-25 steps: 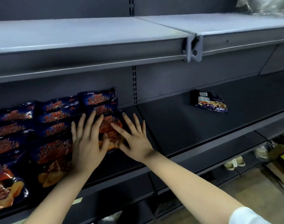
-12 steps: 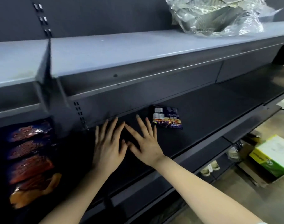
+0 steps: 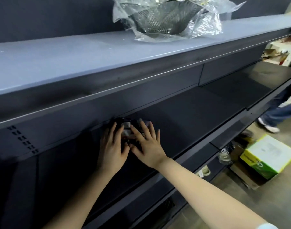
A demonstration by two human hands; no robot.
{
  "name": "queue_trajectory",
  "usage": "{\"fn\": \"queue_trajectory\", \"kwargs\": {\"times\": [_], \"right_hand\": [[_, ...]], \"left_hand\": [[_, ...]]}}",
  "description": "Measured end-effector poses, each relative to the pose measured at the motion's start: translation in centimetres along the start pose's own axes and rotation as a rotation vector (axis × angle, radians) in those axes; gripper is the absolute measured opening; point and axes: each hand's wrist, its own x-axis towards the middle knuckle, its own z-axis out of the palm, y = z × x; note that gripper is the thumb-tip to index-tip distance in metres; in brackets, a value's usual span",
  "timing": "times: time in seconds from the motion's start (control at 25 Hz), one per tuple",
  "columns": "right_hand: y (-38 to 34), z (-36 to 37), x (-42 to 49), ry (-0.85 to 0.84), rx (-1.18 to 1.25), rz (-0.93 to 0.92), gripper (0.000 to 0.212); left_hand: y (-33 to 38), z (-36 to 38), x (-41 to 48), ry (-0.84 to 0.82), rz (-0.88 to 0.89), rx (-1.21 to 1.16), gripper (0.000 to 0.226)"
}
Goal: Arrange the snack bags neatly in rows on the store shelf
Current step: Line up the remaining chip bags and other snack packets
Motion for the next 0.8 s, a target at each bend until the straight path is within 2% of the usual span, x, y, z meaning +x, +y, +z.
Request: {"fn": "queue_trajectory", "kwargs": {"times": [0.12, 0.28, 0.48, 0.64, 0.8], "right_hand": [[2.8, -0.8, 0.9, -0.068, 0.002, 0.104, 0.07], [5.6, -0.3, 0.8, -0.186, -0.022, 0.156, 0.073], [6.6, 0.0, 0.6, -0.215, -0.038, 0.108, 0.07], [6.5, 0.1, 0.6, -0.235, -0.013, 0.09, 0.07], [5.8, -0.1, -0.1, -0.195, 0.043, 0.041, 0.076]], "left_hand": [[1.6, 2.5, 2.1, -0.026, -0.083, -0.07, 0.074], [2.9, 4.6, 3.0, -0.111, -0.168, -0.033, 0.076], [2.7, 5.2, 3.2, -0.11, -0.246, 0.045, 0.075], [2.5, 5.0, 3.2, -0.146, -0.364, -0.024, 0.08], [2.5, 4.8, 2.5, -0.14, -0.392, -0.066, 0.081]]}}
